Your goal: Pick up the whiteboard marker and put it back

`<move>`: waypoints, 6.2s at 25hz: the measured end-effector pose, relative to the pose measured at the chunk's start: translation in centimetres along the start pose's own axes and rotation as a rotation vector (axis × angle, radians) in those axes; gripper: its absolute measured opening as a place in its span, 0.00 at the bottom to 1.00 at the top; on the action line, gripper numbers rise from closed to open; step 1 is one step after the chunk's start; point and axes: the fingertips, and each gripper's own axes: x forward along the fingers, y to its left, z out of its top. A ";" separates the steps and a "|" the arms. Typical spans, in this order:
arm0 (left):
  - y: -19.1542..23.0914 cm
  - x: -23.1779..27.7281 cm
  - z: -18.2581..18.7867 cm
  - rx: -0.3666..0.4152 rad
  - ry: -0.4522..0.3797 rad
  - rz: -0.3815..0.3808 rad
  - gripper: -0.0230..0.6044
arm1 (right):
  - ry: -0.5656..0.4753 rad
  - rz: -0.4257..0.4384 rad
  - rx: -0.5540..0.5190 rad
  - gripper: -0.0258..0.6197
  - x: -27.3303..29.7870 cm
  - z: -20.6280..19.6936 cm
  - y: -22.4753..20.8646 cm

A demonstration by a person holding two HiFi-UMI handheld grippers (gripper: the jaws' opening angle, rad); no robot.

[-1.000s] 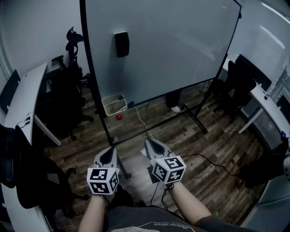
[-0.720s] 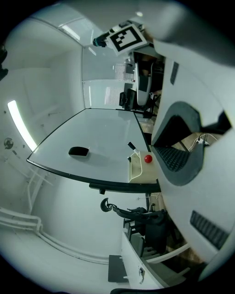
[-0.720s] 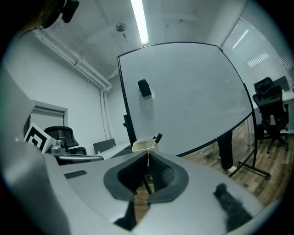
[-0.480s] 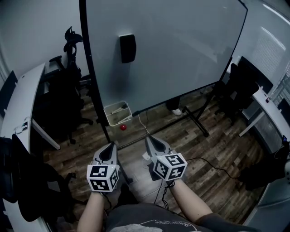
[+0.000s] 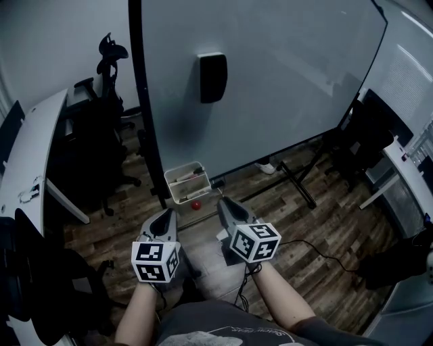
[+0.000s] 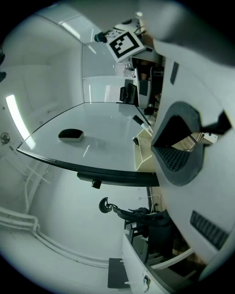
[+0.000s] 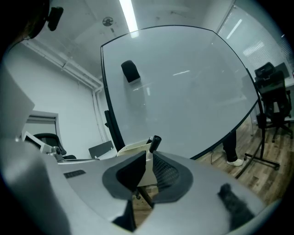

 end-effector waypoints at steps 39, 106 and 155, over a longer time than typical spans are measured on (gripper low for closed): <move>1.8 0.7 0.8 0.015 -0.004 -0.018 0.06 | -0.167 0.085 0.047 0.17 3.0 5.2 2.3; -12.6 -11.3 -1.1 0.007 -0.085 -0.030 0.06 | -0.125 0.151 -0.037 0.17 -17.4 0.0 5.1; -0.6 3.5 3.4 -0.009 -0.039 -0.045 0.06 | -0.125 0.123 -0.038 0.17 4.4 3.9 1.4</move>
